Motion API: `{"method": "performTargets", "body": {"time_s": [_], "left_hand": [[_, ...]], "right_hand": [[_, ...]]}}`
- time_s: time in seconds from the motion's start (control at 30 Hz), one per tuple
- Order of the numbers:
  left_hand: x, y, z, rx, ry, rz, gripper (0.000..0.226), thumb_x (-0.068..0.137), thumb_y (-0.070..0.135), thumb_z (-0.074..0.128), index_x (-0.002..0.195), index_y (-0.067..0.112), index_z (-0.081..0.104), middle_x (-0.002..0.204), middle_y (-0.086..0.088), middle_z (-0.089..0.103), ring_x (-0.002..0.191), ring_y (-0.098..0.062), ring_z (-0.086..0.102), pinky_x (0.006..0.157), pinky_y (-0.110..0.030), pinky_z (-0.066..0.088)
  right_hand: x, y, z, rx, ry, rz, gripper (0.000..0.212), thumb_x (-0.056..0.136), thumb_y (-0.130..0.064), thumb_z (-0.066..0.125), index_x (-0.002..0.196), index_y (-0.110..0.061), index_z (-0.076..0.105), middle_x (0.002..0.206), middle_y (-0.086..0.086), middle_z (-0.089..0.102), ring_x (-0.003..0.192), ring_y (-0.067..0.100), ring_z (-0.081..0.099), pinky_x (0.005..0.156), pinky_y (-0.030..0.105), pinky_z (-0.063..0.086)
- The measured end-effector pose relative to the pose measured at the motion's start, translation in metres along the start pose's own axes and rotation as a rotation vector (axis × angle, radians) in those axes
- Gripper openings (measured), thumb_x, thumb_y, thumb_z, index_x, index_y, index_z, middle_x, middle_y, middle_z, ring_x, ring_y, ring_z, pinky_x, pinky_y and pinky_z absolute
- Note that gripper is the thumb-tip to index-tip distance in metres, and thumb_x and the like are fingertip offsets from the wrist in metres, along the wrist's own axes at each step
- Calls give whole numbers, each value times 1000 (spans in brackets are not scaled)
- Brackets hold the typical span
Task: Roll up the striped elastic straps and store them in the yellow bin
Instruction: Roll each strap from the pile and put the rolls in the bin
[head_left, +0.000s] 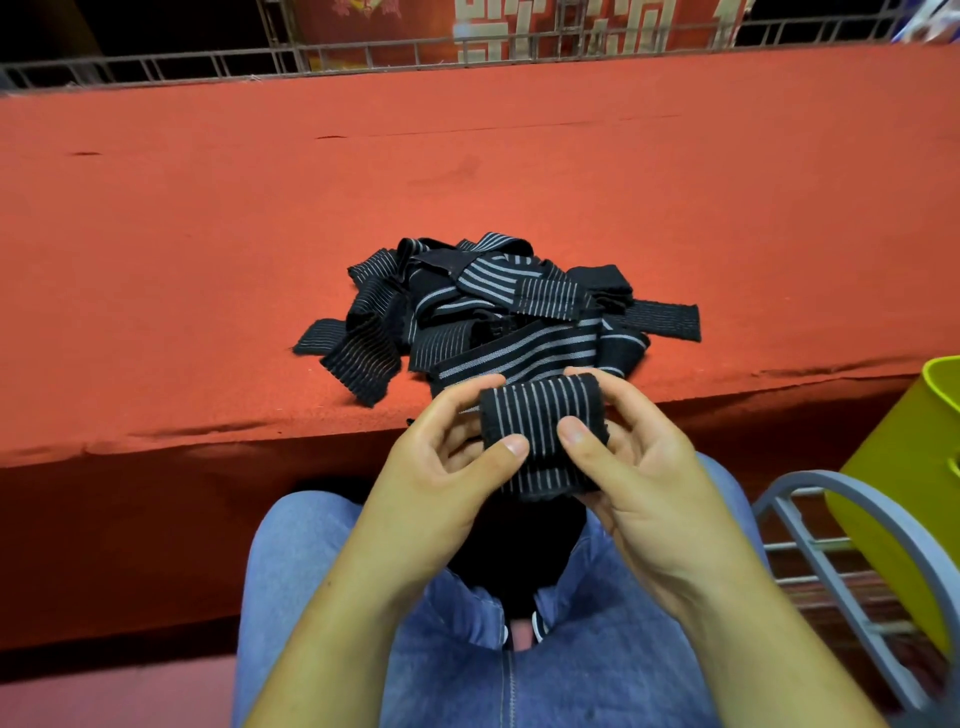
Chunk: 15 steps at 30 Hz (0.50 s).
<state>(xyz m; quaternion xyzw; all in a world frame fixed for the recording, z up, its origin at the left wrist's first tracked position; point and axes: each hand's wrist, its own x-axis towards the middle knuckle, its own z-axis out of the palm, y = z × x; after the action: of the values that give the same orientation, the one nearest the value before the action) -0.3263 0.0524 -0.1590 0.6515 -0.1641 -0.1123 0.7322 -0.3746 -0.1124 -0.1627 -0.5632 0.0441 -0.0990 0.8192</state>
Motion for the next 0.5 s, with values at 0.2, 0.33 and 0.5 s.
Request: {"method": "performTargets", "body": {"time_s": [0.2, 0.33, 0.5], "left_hand": [[-1, 2, 0, 73, 25, 87, 46, 92, -8, 69, 128, 21, 66, 120, 3, 75, 115, -11, 69, 100, -24, 54], [-1, 2, 0, 121, -1, 125, 50, 89, -14, 69, 122, 23, 67, 118, 4, 75, 114, -11, 69, 96, -23, 53], [0, 2, 1, 164, -48, 140, 52, 85, -18, 68, 119, 21, 67, 119, 4, 73, 119, -12, 67, 94, -23, 53]], "right_hand": [[-1, -5, 2, 61, -11, 36, 47, 86, -21, 70, 133, -17, 64, 114, 12, 79, 105, 19, 76, 83, 29, 63], [-2, -8, 5, 87, -21, 87, 49, 83, -32, 70, 129, -14, 67, 114, 7, 79, 106, 19, 77, 83, 28, 63], [0, -5, 4, 59, 32, 46, 52, 78, -28, 76, 123, -6, 67, 105, 7, 76, 102, 17, 73, 94, 39, 62]]}}
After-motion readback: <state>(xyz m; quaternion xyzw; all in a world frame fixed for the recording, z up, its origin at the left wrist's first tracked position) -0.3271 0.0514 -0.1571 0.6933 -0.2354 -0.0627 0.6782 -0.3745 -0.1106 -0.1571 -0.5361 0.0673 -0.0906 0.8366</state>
